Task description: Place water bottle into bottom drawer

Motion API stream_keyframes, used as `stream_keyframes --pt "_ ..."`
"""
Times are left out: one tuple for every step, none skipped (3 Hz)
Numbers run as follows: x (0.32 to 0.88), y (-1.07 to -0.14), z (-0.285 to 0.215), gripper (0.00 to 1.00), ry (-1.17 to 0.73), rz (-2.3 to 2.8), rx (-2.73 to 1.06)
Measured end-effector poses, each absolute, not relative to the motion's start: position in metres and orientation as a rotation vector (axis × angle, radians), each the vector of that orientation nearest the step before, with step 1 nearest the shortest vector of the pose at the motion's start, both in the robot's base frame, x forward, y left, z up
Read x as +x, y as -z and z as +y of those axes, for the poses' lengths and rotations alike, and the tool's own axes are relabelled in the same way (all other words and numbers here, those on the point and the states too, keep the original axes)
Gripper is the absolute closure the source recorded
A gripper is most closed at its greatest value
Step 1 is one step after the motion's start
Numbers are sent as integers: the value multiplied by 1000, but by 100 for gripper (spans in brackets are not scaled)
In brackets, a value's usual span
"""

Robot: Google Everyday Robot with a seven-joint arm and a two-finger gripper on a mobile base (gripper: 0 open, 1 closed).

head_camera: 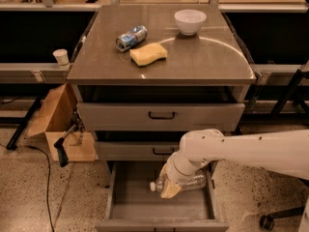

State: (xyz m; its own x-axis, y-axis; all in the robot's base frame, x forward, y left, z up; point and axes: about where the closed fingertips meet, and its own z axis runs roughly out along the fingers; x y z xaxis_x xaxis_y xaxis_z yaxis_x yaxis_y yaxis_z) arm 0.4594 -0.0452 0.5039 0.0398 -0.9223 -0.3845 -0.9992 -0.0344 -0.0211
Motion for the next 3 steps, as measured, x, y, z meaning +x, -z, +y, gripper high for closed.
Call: stream_keyframes --pt "469 -495 -37 100 -399 1959 -2046" --pt "479 -485 -31 100 -422 1955 -2063" --pt "487 -471 -25 100 -453 1965 -2074"
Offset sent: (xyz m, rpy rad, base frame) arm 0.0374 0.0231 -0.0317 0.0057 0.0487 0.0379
